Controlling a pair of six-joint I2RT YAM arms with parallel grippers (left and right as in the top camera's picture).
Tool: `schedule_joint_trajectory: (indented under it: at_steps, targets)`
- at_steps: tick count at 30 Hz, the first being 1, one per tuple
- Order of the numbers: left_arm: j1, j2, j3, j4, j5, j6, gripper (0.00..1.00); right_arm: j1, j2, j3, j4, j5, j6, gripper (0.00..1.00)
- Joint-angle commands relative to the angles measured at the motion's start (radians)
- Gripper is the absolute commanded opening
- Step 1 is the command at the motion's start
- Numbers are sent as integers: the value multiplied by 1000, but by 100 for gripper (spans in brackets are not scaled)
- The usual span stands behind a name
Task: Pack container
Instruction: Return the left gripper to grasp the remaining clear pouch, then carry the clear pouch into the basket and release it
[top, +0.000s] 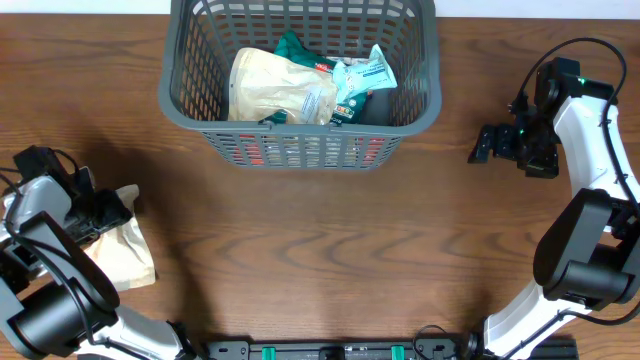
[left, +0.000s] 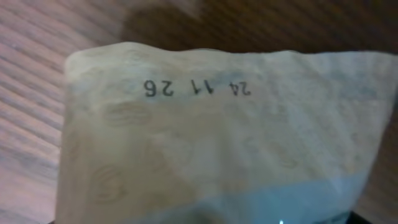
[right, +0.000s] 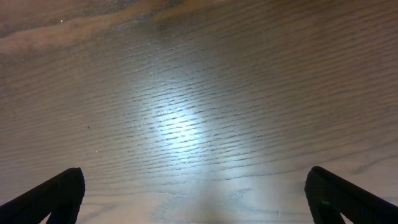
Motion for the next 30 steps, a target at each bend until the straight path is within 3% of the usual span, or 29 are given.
schedule_joint_trajectory:
  at_steps: [1,7,18,22,27,30]
  targets:
    - [2,16,-34,5,4,9,45,0,-4,-1,-4,-4,-19,99]
    - [-19,5,-32,-3,8,9,6,0,-4,-1,-4,-4,-19,99]
    - [-186,-260,108,-105,11,-16,6,0,-4,-1,-1,-4,-19,99]
    - [-235,-360,291,-212,35,-37,6,0,-4,-1,2,-4,-19,99]
    - [-300,-370,626,-373,53,-37,5,0,-4,-1,2,-4,-19,99]
    - [-372,-370,798,-392,53,-35,5,0,-4,-1,2,-4,-19,99]
